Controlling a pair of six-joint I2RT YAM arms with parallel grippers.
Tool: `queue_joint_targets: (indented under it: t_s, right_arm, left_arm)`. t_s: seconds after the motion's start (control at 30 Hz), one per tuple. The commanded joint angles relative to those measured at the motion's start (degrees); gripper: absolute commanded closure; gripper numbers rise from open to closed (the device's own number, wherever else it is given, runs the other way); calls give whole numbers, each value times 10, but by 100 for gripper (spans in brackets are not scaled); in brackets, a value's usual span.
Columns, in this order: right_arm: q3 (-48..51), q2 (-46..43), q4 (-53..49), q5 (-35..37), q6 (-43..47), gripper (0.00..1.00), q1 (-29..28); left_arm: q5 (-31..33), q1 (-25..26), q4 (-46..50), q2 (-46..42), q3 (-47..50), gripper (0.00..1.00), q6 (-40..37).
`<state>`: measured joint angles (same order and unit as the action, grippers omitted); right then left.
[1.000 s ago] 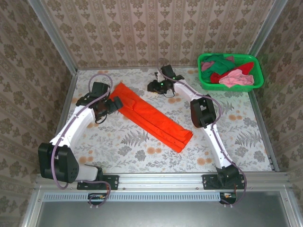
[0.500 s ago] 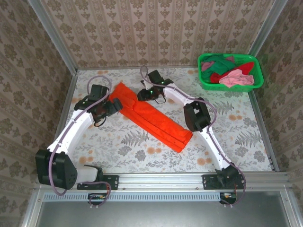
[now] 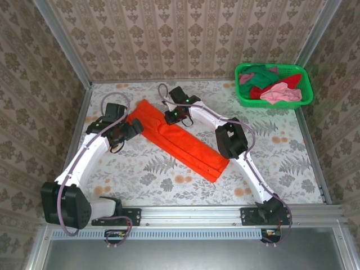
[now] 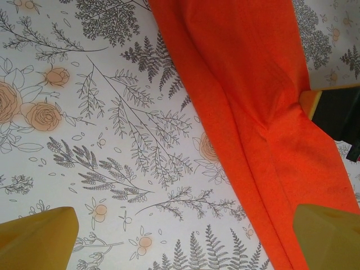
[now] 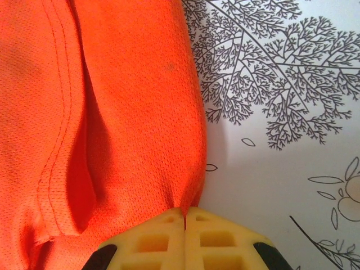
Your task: Fold and stack the t-shirts
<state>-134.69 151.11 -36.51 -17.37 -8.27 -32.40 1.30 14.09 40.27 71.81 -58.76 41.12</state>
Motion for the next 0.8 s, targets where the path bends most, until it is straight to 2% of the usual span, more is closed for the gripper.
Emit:
queue_joint_targets:
  t_s: [0.0, 0.37, 0.5, 0.53, 0.63, 0.77]
  right_arm:
    - [-14, -28, -23, 54, -38, 100, 15]
    - [0, -39, -16, 219, -141, 100, 108]
    - [1, -41, -26, 235, -171, 100, 136]
    - [2, -44, -28, 233, -171, 96, 139]
    - [30, -74, -18, 225, -155, 73, 141]
    - [154, -172, 53, 206, -144, 49, 141]
  left_arm:
    - [-7, -5, -1, -9, 4, 0, -3]
    - [-24, -6, -16, 31, -28, 0, -26]
    - [-42, -4, -26, 55, -47, 0, -49]
    - [-44, -1, -28, 63, -54, 0, -57]
    - [-47, 12, -35, 82, -69, 0, -84]
    - [-55, 28, -64, 91, -72, 0, -106]
